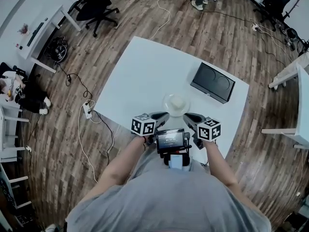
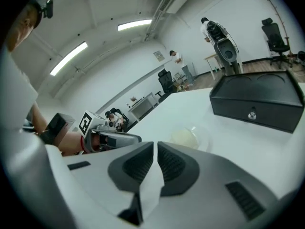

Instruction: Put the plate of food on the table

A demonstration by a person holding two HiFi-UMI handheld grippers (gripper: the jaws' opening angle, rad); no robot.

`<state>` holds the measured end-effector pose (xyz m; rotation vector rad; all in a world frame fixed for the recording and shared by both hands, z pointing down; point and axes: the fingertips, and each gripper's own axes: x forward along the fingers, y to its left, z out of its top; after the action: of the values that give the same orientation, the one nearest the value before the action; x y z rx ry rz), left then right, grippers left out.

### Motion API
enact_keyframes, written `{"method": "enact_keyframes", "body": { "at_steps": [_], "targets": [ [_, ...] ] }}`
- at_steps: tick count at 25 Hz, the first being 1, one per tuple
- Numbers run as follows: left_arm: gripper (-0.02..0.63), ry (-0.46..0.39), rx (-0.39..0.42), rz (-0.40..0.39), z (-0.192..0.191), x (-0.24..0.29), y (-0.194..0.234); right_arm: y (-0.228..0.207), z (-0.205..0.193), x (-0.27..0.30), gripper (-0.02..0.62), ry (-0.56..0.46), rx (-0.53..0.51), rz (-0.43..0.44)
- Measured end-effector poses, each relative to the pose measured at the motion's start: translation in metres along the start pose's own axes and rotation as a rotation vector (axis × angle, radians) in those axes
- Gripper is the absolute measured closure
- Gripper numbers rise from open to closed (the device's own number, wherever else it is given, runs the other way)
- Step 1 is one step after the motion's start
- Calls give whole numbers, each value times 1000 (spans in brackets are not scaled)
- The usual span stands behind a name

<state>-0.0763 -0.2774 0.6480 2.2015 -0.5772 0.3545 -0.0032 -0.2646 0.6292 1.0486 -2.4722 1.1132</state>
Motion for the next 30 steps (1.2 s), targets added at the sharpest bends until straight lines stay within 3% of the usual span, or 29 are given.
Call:
{"method": "enact_keyframes", "body": {
  "at_steps": [4, 12, 30],
  "targets": [
    [574, -41, 144, 28, 1, -15, -14, 14, 6, -14, 556, -58, -94, -1],
    [574, -103, 251, 78, 5, -39, -28, 26, -3, -34, 556, -97, -142, -22],
    [574, -100, 270, 103, 9, -47, -27, 33, 2, -43, 560, -135, -170, -65]
  ]
}}
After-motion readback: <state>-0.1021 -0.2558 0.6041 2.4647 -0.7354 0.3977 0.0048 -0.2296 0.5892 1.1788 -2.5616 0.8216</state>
